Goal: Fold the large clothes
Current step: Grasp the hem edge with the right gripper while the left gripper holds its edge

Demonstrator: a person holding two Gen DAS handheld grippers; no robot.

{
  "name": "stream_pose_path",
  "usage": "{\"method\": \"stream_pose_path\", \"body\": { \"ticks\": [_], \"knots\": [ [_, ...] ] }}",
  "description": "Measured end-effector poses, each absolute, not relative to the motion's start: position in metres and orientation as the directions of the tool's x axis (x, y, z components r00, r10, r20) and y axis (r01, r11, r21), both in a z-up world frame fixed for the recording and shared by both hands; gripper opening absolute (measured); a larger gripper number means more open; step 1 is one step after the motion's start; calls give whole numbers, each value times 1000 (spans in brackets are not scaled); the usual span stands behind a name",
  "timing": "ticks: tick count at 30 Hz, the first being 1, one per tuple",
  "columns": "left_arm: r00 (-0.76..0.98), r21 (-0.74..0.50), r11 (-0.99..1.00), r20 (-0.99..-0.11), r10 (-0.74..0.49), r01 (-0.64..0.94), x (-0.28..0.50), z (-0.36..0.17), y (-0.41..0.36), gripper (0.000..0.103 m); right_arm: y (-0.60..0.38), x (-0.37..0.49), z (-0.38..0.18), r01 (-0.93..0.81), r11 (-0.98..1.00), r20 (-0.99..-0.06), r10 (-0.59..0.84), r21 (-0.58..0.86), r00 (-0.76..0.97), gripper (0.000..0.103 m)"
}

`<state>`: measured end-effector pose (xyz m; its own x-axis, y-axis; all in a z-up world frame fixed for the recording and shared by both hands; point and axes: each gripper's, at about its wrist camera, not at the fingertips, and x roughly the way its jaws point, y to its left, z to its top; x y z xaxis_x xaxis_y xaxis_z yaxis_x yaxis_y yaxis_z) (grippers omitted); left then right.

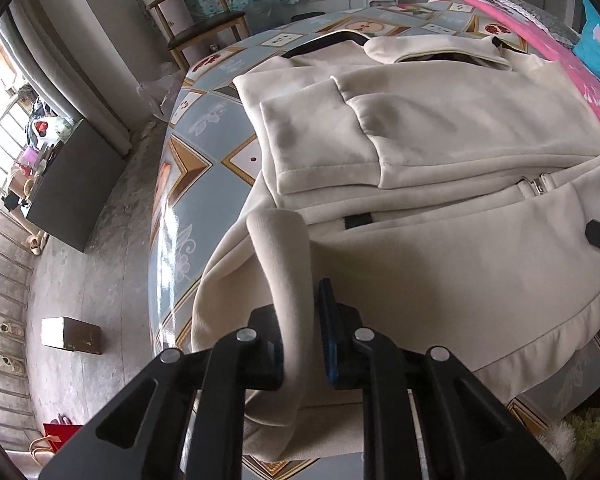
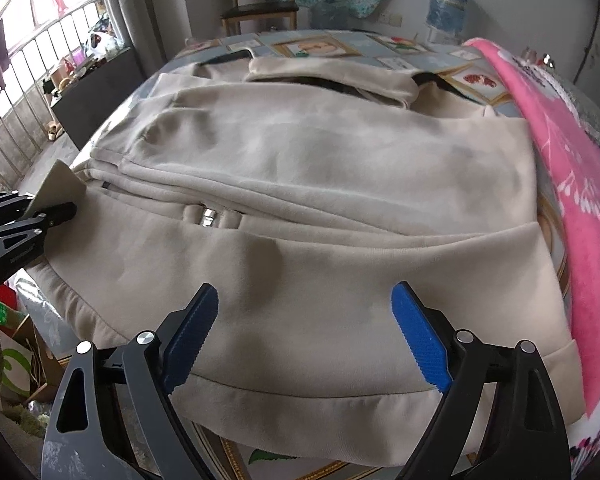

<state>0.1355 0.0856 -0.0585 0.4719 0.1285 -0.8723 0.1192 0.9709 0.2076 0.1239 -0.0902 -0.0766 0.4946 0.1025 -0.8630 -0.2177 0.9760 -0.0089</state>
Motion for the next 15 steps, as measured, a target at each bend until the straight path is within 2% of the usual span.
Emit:
{"method": "stream_pose_path", "body": {
  "ticks": [7, 15],
  "knots": [
    [469, 196, 974, -875, 121, 114, 136, -59, 86, 15, -89, 123, -82, -207, 978, -870, 100, -2, 483, 85],
    [469, 194, 975, -875, 120, 113, 136, -59, 87, 15, -91, 127, -86, -179, 984, -876, 96, 11, 473, 96]
  ]
}}
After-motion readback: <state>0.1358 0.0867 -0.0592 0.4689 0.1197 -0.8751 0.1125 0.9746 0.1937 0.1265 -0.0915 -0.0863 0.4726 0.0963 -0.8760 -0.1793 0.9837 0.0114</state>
